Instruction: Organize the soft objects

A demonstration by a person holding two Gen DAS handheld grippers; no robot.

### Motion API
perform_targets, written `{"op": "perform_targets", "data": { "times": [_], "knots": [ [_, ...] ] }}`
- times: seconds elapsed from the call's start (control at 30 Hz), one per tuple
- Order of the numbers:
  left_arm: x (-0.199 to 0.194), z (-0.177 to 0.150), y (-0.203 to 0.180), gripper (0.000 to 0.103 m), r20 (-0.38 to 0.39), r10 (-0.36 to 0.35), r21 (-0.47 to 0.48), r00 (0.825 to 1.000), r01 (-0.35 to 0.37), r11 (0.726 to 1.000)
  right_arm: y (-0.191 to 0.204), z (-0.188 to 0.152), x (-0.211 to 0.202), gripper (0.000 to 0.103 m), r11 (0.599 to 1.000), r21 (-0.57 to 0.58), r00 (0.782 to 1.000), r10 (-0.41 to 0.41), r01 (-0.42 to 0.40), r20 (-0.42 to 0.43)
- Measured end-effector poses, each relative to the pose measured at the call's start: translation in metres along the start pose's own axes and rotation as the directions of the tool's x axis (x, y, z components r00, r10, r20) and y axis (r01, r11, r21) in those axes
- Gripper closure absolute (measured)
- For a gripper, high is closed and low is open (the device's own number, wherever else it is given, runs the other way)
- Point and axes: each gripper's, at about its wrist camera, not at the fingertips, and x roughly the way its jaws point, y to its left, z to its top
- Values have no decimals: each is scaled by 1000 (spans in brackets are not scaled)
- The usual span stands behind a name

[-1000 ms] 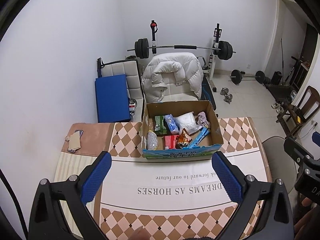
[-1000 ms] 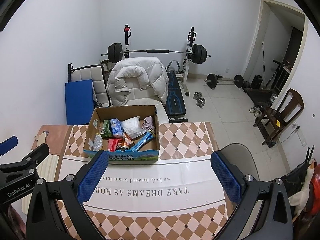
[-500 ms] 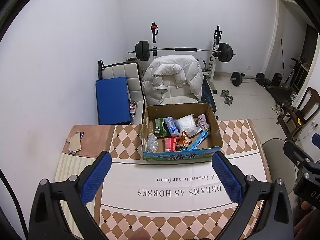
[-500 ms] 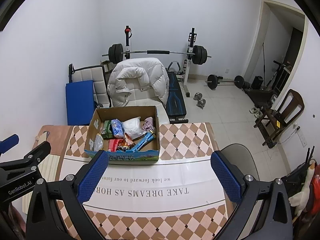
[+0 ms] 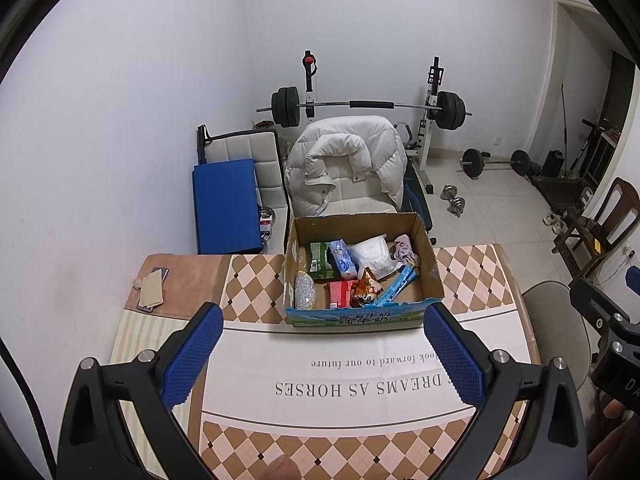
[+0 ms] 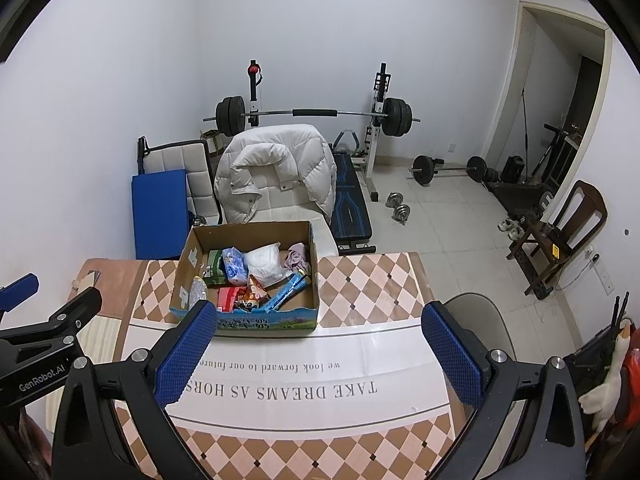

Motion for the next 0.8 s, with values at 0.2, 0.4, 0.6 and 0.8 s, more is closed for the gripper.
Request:
{"op": "perform_targets", "data": {
  "times": [0.2, 0.4, 0.6, 0.8],
  "knots": [
    [-2, 4, 0, 0, 8, 4, 0, 1000, -4, 1000, 0, 1, -2, 0, 1000, 6, 1000, -4, 4, 7],
    [-3, 5, 0, 0, 11, 8, 4, 1000, -8, 1000, -1, 1, -3, 0, 1000, 4, 1000, -4, 4, 9],
    [-5, 3, 0, 0, 17, 11, 3, 1000, -11, 1000, -2, 3, -7, 0, 1000, 10, 1000, -3, 3, 20],
    [-10, 3, 5, 0, 50, 31, -8, 998, -31, 999, -1, 7, -11, 0, 1000, 11, 1000, -2, 2, 28]
  ]
}}
